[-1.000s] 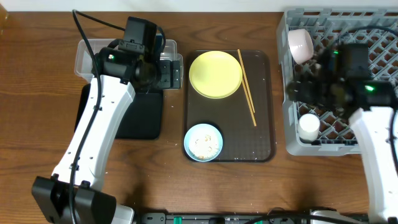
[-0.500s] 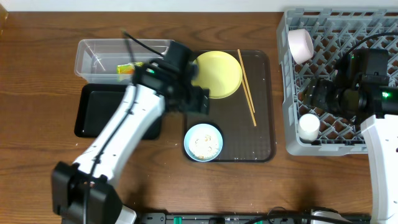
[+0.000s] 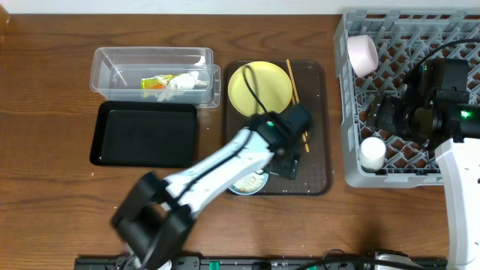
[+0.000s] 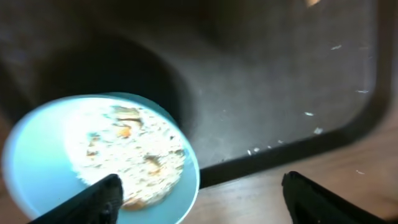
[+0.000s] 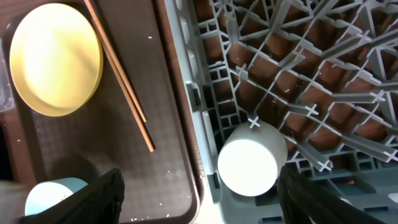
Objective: Sort waste into correct bins and load items into the dishwasher rack
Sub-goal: 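Reach the left gripper to the blue bowl of rice and grasp it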
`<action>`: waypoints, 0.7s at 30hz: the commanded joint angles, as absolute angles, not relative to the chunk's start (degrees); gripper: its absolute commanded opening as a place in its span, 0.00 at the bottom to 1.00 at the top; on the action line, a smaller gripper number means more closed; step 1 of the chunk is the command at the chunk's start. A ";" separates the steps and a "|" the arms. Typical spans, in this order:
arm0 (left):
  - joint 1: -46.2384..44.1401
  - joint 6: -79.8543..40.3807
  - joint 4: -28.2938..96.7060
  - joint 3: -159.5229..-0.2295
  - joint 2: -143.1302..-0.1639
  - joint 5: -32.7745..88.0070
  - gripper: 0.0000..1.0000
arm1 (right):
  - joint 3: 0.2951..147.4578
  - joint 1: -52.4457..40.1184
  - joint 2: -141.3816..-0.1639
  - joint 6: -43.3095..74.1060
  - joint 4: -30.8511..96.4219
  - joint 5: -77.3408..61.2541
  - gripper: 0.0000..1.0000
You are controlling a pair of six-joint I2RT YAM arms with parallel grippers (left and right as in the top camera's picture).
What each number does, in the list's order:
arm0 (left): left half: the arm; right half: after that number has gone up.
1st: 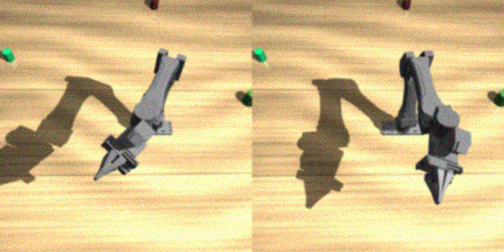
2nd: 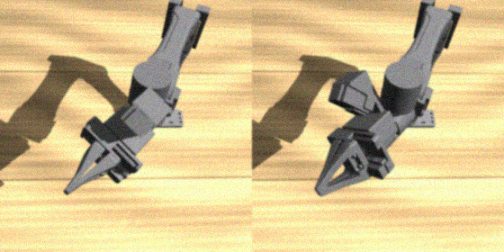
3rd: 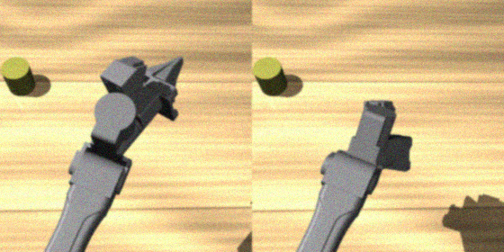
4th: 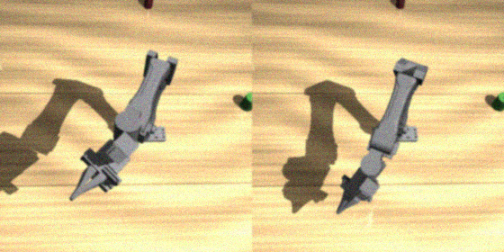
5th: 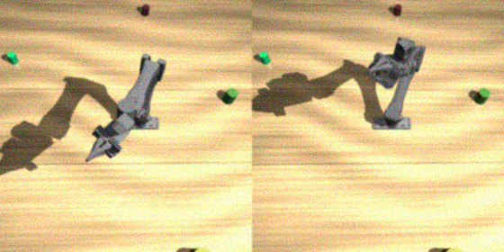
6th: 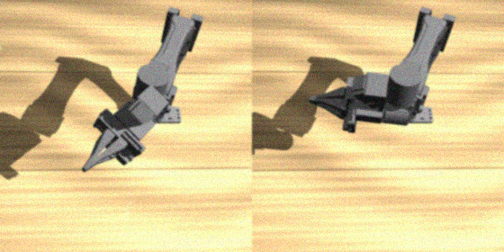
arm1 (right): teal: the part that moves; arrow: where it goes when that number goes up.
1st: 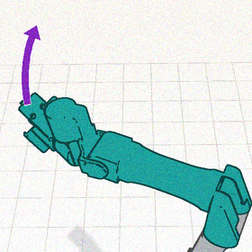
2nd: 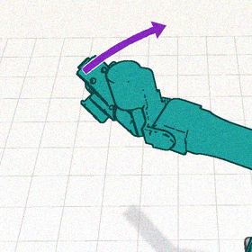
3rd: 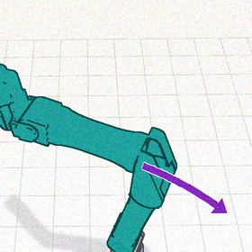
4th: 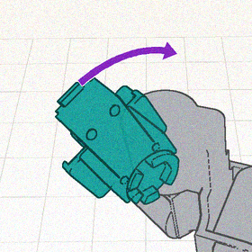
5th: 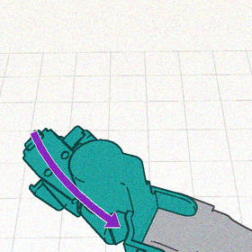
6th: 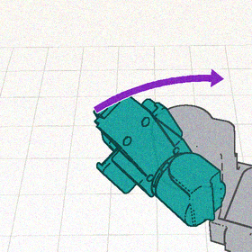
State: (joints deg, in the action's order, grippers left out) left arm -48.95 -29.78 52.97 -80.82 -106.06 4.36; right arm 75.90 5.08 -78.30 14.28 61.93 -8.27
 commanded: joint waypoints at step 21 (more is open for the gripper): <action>-50.59 -32.75 51.31 -80.77 -115.11 2.09 0.26 | 76.16 5.72 -77.80 13.19 62.63 -7.25 0.77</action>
State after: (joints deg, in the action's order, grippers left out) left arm -50.28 -31.99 51.13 -80.82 -113.71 2.79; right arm 75.90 5.08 -78.30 13.98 62.39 -7.86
